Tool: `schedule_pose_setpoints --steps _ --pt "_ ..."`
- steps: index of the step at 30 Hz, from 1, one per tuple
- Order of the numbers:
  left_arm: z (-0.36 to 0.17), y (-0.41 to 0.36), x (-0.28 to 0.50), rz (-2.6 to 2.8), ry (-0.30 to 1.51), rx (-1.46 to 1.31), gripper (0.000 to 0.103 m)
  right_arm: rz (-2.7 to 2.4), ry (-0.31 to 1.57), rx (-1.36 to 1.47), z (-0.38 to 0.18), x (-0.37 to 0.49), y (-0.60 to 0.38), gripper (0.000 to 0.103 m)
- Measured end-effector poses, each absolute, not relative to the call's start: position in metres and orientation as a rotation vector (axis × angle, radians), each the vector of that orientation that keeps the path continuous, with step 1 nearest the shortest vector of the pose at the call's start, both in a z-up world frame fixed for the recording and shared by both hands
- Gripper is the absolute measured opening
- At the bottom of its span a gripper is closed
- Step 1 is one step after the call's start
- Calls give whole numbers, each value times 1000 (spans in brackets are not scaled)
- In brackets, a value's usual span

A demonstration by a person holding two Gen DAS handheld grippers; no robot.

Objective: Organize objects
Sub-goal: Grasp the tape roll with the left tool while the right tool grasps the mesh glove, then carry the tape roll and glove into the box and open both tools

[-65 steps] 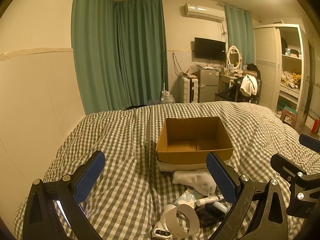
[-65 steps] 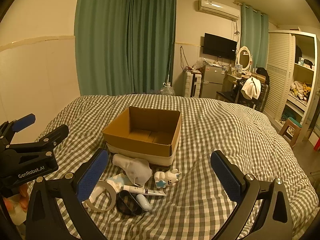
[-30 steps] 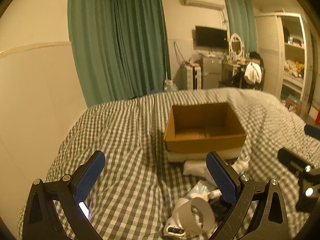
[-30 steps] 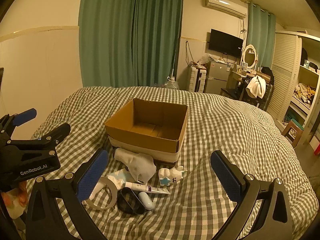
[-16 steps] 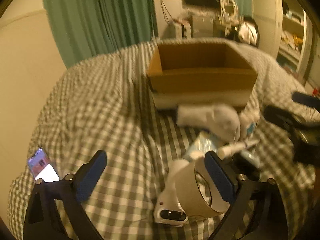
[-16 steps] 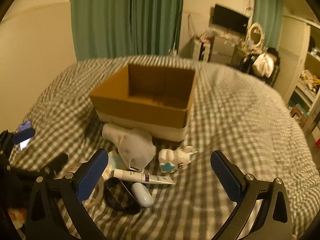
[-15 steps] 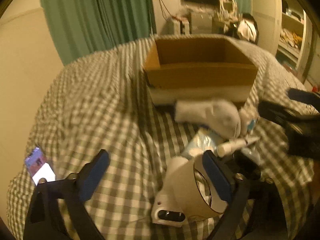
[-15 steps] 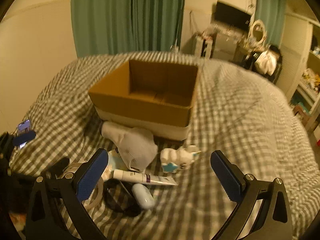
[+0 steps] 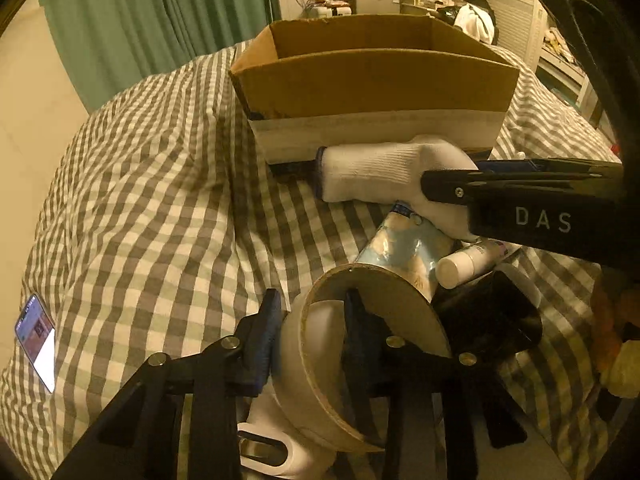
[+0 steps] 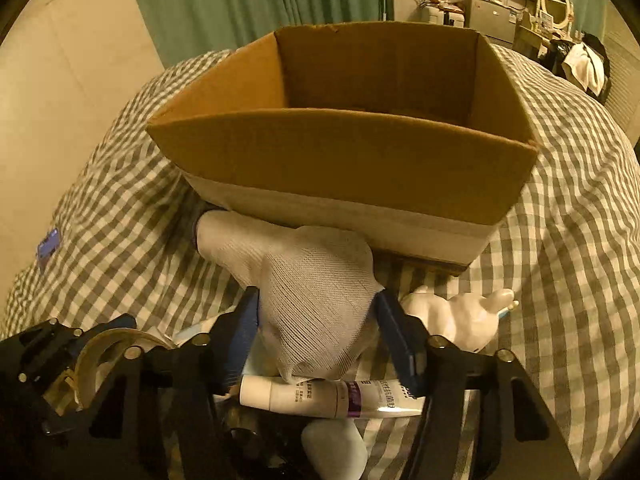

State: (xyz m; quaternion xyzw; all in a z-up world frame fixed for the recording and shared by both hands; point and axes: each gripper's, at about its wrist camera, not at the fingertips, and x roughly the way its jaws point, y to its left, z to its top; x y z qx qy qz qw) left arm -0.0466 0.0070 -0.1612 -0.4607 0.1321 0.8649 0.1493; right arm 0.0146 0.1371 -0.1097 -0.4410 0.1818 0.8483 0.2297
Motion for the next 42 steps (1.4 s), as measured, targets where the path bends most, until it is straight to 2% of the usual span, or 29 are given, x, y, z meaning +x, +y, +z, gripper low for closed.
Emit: schedule_pose_setpoints --steps 3,6,25,32,42 --pt "-152 4 -41 2505 360 -1290 22 2324 507 -1162 -104 28 135 52" --pt "-138 -1 -31 2533 352 -1262 19 2330 503 -1108 -94 44 128 49" --pt "-34 -19 22 2649 304 -962 17 2433 294 -834 6 107 60 46" --pt "5 -14 -3 2694 374 -859 17 2437 143 -764 44 98 59 46" --pt "34 17 -93 2708 430 -802 17 2463 111 -715 91 47 129 46"
